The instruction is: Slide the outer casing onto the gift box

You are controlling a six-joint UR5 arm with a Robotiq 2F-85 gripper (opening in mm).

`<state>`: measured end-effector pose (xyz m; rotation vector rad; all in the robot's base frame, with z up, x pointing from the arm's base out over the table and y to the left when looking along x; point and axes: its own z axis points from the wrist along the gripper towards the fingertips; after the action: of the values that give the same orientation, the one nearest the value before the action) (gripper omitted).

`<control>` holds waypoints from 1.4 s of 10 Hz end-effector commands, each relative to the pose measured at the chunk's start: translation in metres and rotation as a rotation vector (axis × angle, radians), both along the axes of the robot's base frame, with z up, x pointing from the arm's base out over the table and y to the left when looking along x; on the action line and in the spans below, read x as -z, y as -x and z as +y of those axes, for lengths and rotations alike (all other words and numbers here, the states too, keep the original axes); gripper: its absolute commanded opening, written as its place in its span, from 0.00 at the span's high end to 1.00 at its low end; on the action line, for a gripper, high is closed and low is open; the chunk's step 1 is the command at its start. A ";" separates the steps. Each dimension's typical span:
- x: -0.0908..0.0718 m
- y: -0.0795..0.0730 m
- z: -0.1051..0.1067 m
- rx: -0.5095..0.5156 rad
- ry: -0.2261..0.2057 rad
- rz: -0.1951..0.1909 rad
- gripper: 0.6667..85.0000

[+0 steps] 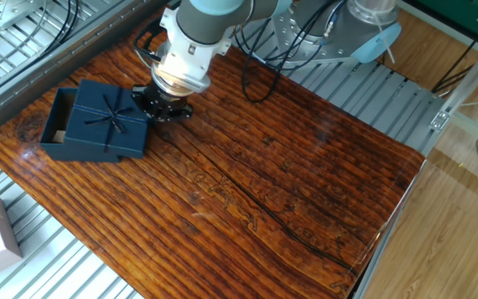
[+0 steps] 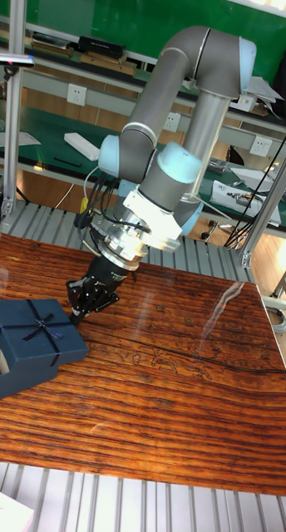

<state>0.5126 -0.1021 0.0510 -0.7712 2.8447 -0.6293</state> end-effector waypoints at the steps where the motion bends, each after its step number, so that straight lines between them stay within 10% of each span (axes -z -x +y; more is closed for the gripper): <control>1: -0.013 -0.006 -0.012 -0.020 0.085 -0.011 0.99; 3: -0.013 -0.004 -0.014 -0.012 0.103 -0.011 0.99; 5: 0.010 0.006 0.015 0.067 -0.079 0.008 0.99; 6: 0.013 0.005 0.014 0.064 -0.090 0.009 0.99; 14: 0.009 -0.019 -0.015 -0.047 0.018 -0.051 0.99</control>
<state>0.5240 -0.1091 0.0408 -0.7843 2.8074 -0.6312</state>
